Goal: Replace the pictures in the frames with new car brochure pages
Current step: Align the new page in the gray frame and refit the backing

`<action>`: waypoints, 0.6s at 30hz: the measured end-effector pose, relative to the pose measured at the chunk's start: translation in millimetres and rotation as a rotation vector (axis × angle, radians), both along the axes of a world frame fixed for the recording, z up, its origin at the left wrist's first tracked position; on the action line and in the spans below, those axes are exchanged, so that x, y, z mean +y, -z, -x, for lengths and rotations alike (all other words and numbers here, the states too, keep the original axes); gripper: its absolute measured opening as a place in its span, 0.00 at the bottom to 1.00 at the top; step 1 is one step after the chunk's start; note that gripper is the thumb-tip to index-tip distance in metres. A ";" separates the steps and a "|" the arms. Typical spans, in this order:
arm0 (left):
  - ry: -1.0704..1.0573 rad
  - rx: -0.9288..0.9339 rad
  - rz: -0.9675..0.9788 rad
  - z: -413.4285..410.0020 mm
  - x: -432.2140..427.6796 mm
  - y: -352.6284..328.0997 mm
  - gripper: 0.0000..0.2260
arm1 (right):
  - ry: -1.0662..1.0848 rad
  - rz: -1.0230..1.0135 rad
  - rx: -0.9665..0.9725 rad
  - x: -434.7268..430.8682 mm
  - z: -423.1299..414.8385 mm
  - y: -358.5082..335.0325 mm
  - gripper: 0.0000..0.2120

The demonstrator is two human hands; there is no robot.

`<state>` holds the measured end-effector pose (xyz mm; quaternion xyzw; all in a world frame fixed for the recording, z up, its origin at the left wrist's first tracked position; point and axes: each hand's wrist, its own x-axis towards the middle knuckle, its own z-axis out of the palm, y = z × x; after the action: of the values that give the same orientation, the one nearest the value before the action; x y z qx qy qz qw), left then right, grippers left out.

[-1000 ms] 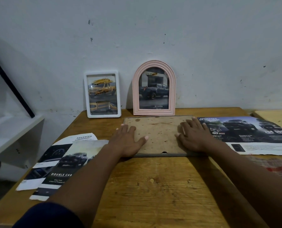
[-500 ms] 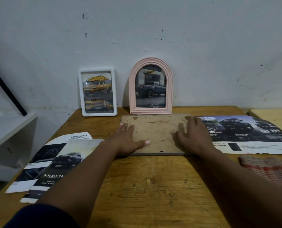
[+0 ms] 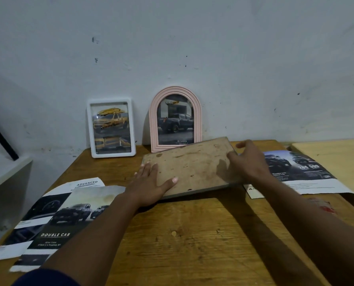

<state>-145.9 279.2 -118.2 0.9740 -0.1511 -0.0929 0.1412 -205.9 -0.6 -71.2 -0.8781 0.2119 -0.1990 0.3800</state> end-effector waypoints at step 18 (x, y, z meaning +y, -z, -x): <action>0.118 0.312 1.242 26.4 -58.7 -174.8 0.34 | -0.542 -0.121 -0.325 50.2 24.4 -197.0 0.24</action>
<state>-172.3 220.5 56.6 0.6759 -0.2077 -0.1365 0.6938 -230.2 49.6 125.8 -0.8351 -0.0819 -0.2151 0.4997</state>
